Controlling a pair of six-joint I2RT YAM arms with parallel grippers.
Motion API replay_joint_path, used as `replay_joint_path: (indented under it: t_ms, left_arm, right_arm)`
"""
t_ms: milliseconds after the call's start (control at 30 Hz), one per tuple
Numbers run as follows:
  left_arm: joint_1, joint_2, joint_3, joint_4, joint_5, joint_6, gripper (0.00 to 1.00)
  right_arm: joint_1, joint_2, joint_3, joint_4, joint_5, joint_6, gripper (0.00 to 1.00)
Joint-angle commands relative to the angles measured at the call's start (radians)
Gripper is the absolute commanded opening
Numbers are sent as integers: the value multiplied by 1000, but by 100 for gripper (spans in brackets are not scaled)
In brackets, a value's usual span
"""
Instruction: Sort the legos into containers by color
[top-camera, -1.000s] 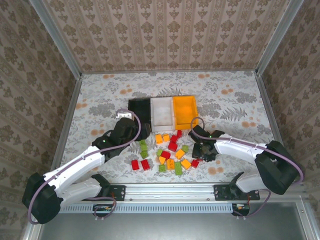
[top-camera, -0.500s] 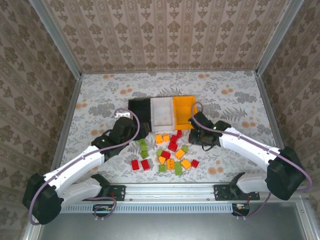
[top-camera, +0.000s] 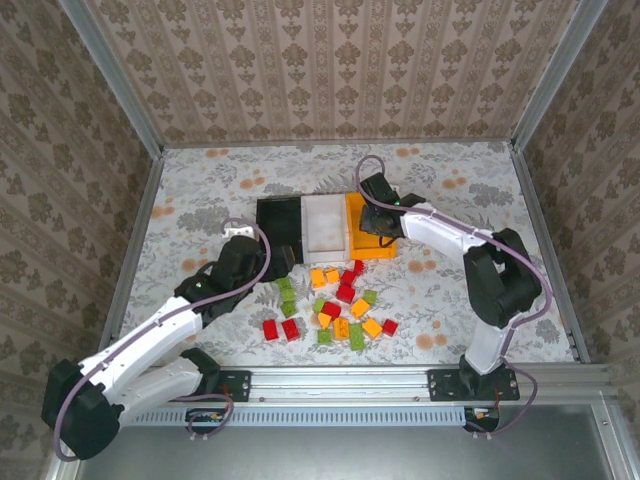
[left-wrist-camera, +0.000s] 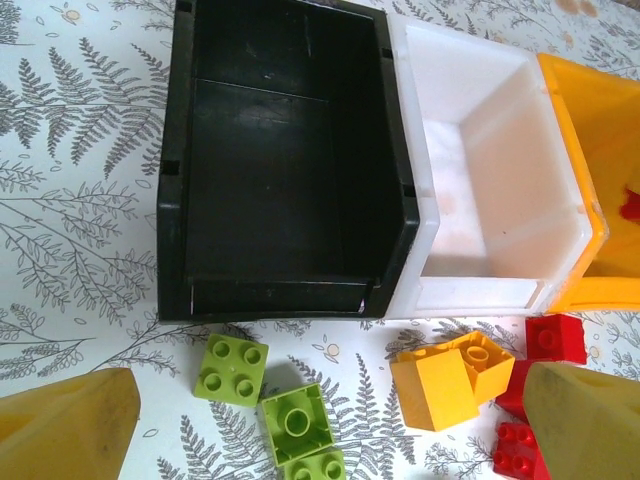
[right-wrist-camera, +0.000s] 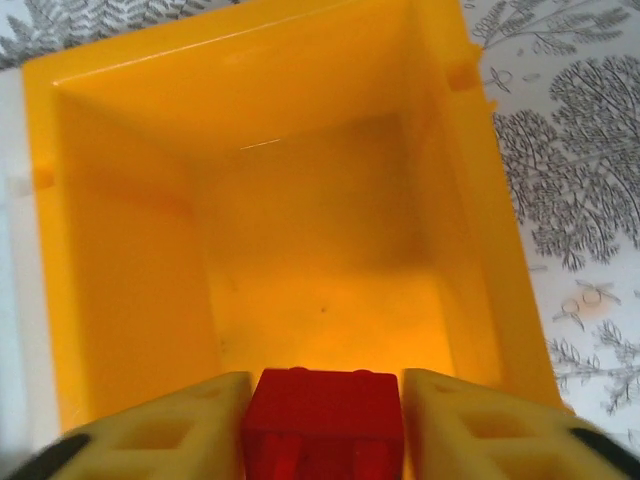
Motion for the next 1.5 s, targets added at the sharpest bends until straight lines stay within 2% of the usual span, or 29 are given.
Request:
replay_joint_path:
  t_ms: [0,100,233,433,600,767,967,1467]
  left_arm:
    - [8,-36,-23,-45,12,-27,100]
    - [12,-58,-35,-48,17,-30,100]
    - [15,-68,-34,-58,31,-29,100]
    - [36,-62,-25,-84,75,-38,100]
    - [49,-61,-40,-64,96,-45,100]
    - [54,-47,-48,-41,108,-52,100]
    - [58,-28,-39,-40,118,-53,100]
    - [72,-30,-40,-33,135,-44,100]
  right_arm:
    - [-6,15,52,-8,34,-17,57]
    - [-5,-16,46,-14,32,-23,67]
    - [11,-123,-32,-3,4,-33,75]
    - [78,-300,-216,-42,-114,-80,77]
    - [155,-385,-385,-63,-146,-32,76]
    - [181,-409,-503,26,-144,103,75]
    - [185,-388,-528,104,-114,210,71]
    - [220,-267,-469,7,-168,222,67]
